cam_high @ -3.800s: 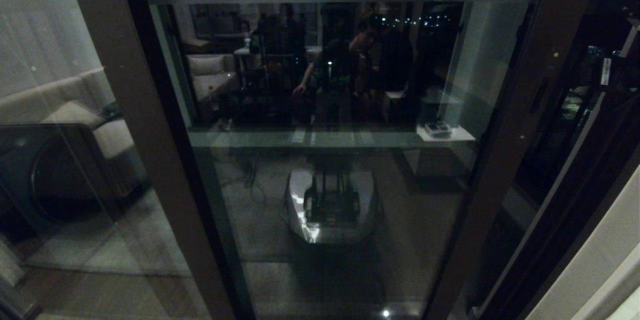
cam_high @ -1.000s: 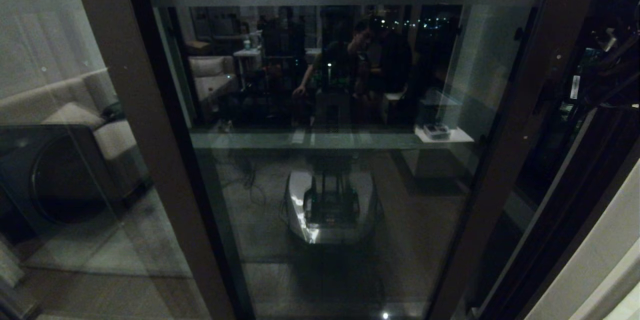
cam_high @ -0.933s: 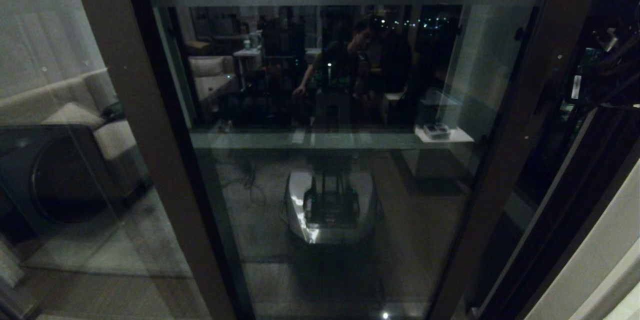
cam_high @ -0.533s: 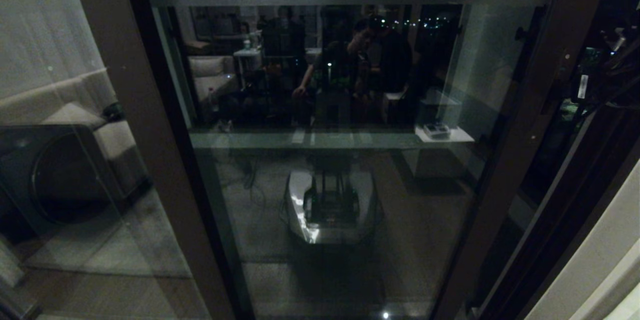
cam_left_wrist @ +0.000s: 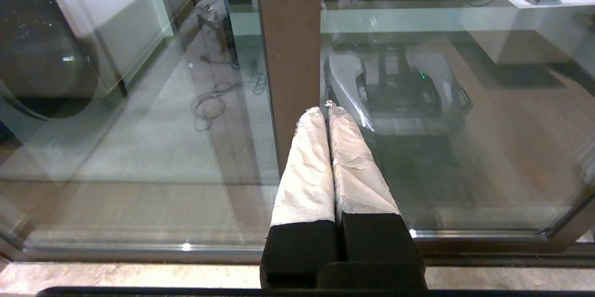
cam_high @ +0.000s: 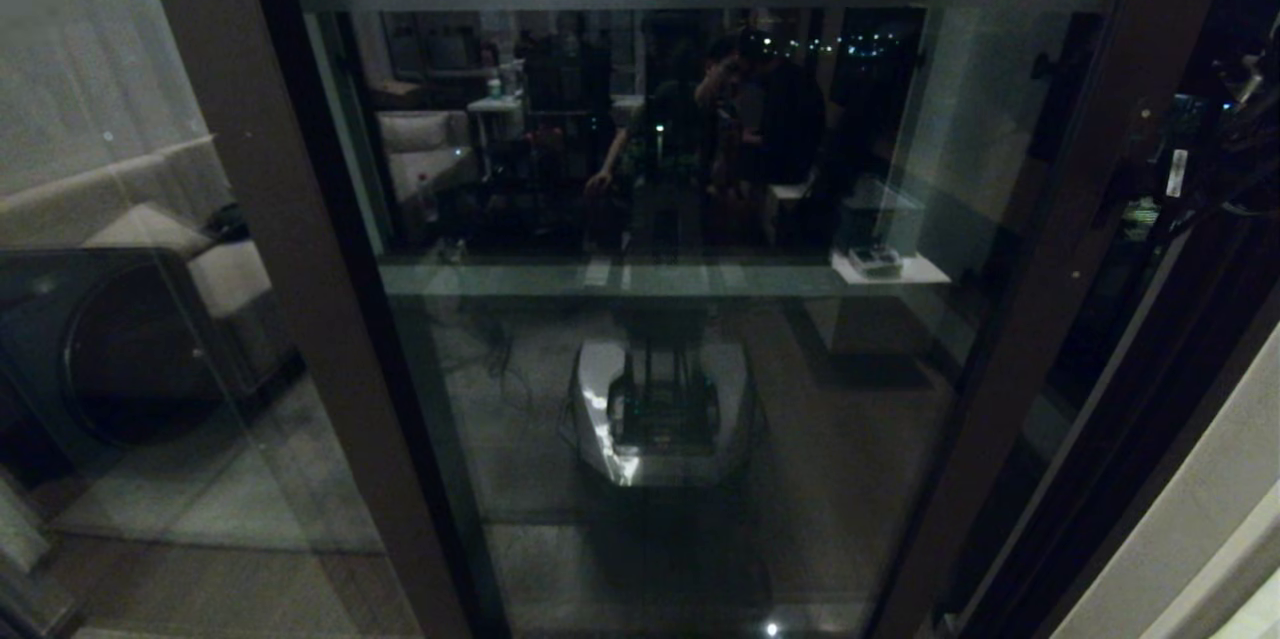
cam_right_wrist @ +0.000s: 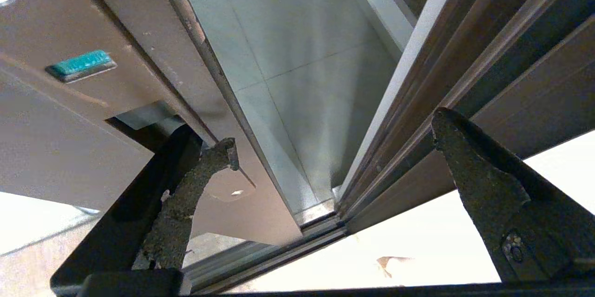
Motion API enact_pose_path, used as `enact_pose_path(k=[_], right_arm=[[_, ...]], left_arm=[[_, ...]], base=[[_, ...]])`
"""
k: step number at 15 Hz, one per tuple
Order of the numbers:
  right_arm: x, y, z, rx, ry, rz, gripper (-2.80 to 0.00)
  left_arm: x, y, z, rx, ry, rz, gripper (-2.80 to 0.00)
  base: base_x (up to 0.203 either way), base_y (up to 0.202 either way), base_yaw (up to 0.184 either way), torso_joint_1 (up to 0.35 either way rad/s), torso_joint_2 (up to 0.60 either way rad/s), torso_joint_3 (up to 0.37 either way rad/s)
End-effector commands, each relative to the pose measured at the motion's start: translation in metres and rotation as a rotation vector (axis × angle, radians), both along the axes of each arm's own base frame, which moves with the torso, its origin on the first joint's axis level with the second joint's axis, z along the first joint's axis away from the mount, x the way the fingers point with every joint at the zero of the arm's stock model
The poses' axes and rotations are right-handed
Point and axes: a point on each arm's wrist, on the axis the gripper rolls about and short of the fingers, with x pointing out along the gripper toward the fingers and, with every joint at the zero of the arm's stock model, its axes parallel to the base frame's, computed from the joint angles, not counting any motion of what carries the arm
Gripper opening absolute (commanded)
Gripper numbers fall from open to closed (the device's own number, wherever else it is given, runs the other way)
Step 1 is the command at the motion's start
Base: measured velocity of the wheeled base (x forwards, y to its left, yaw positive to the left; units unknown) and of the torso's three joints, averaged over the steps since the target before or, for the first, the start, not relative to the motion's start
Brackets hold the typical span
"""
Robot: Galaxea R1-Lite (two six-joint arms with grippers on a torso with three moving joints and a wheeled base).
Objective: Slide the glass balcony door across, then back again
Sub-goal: Close the slid door
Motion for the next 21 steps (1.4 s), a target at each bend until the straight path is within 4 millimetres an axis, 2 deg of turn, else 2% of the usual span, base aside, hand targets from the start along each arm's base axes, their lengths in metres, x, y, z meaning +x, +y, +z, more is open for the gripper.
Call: enact_pose_path(k=[1, 16, 17, 21], right_arm=[[-0.0010, -0.0045, 0.0015, -0.016, -0.011, -0.029, 0.00], [-0.0028, -0.0122, 0.0027, -0.024, -0.028, -0.050, 0.00], [-0.0032, -0.0128, 0.0025, -0.024, -0.027, -0.052, -2.80], [-0.0081, -0.0130, 0.0076, -0.029, -0.038, -0.056, -2.80]], left_arm=[[0.0000, 0.0000, 0.0000, 0.000, 0.000, 0.000, -2.80], [0.0000, 0.0000, 0.0000, 0.000, 0.000, 0.000, -2.80], [0.0000, 0.0000, 0.0000, 0.000, 0.000, 0.000, -2.80], [0.0000, 0.0000, 0.0000, 0.000, 0.000, 0.000, -2.80]], base=[[0.000, 0.000, 0.000, 0.000, 0.00, 0.000], [0.000, 0.000, 0.000, 0.000, 0.00, 0.000], [0.000, 0.000, 0.000, 0.000, 0.00, 0.000], [0.000, 0.000, 0.000, 0.000, 0.00, 0.000]])
